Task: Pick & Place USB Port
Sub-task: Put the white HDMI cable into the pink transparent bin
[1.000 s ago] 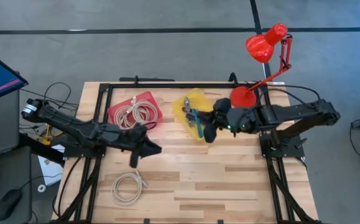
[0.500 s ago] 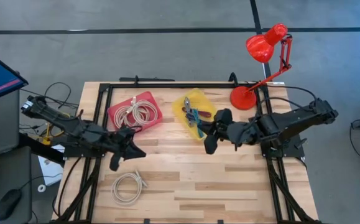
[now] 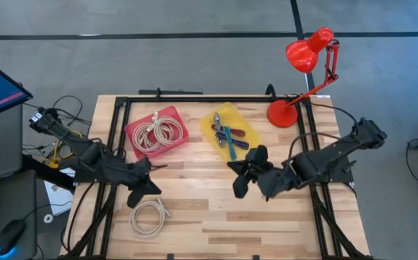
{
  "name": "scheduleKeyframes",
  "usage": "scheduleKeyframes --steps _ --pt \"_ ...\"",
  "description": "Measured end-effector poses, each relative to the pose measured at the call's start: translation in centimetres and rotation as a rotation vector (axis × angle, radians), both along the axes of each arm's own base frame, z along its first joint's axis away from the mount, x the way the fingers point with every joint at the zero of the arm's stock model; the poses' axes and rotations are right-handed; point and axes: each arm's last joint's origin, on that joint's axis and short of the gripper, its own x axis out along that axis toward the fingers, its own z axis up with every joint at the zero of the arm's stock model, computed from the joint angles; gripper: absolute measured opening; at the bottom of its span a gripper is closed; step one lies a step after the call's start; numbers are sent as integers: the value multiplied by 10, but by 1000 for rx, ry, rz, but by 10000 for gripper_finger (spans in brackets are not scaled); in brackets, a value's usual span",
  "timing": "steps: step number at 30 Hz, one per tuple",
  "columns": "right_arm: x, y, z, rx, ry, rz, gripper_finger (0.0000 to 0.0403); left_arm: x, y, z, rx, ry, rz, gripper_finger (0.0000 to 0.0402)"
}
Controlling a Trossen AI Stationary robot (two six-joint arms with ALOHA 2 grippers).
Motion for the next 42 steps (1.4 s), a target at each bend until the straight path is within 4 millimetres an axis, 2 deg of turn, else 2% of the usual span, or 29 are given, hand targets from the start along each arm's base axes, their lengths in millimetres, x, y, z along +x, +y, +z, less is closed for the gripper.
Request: scheduleKeyframes --steps 6,15,26,30,37,42 --pt "5 9 -9 36 -2 -17 8 -3 -10 -20 65 272 -51 4" --pt "14 16 -20 43 9 -12 8 -6 -32 -57 39 695 -92 4" --pt "19 5 -20 37 11 -48 8 5 -45 -87 117 840 -37 6" --pt "19 4 -20 36 14 -49 8 5 -45 -100 135 900 -39 37" --pt "19 4 -21 33 19 -49 8 2 -43 -120 182 967 -20 125" --pt "19 4 -21 28 27 -48 8 5 -44 -128 181 909 -5 167"
